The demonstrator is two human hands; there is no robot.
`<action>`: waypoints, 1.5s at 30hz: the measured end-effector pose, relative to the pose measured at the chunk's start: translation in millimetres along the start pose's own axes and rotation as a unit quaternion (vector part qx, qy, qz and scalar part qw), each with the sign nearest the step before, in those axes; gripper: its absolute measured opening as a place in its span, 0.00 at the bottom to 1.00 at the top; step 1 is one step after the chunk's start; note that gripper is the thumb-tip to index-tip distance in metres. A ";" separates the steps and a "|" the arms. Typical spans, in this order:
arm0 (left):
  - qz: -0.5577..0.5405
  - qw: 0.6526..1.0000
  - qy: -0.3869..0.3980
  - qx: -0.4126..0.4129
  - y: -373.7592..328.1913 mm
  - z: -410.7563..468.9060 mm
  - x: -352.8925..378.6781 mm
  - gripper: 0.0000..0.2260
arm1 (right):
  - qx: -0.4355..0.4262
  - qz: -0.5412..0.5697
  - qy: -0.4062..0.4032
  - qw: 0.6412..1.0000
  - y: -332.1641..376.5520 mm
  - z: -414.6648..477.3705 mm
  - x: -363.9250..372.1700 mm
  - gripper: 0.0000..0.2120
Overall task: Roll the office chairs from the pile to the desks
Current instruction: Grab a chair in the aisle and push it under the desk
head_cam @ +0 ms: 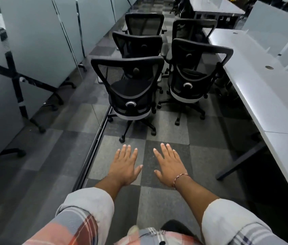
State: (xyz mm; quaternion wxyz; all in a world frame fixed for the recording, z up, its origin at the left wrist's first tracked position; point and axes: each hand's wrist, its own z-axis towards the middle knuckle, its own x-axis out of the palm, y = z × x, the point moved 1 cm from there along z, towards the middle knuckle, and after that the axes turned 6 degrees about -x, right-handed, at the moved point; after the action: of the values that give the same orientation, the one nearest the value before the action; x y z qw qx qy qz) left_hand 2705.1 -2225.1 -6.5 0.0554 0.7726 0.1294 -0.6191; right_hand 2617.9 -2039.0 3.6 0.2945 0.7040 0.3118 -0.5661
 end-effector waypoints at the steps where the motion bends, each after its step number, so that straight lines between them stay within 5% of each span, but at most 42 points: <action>1: 0.002 1.000 -0.002 0.001 2.5 11.7 -2.4 0.44 | 0.002 0.000 0.001 1.000 -3.9 11.4 -0.4 0.40; 17: 0.033 0.999 -0.040 -0.016 52.1 250.0 -57.6 0.40 | -0.066 0.000 -0.013 0.998 -101.3 259.3 -46.2 0.41; 21: -0.011 0.996 -0.084 -0.042 47.7 302.8 -68.4 0.34 | -0.096 -0.015 -0.024 0.995 -129.6 315.3 -64.9 0.41; 31: -0.016 0.984 -0.169 -0.047 94.5 410.8 -121.0 0.37 | -0.118 0.003 -0.074 0.990 -143.7 435.7 -106.5 0.41; 40: 0.030 0.969 -0.245 -0.020 170.1 494.7 -174.1 0.41 | -0.117 -0.042 -0.212 0.969 -135.5 532.7 -145.1 0.38; 45: 0.030 0.965 -0.258 0.039 200.0 543.7 -212.1 0.20 | -0.110 -0.049 -0.269 0.955 -135.3 577.4 -171.5 0.28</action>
State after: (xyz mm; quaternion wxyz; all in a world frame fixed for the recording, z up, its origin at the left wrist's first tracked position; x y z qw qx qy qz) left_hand 2204.1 -2578.7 61.0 0.0756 0.5918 0.0631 -0.8000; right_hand 2130.9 -2414.8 56.3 0.4153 0.4723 0.3154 -0.7106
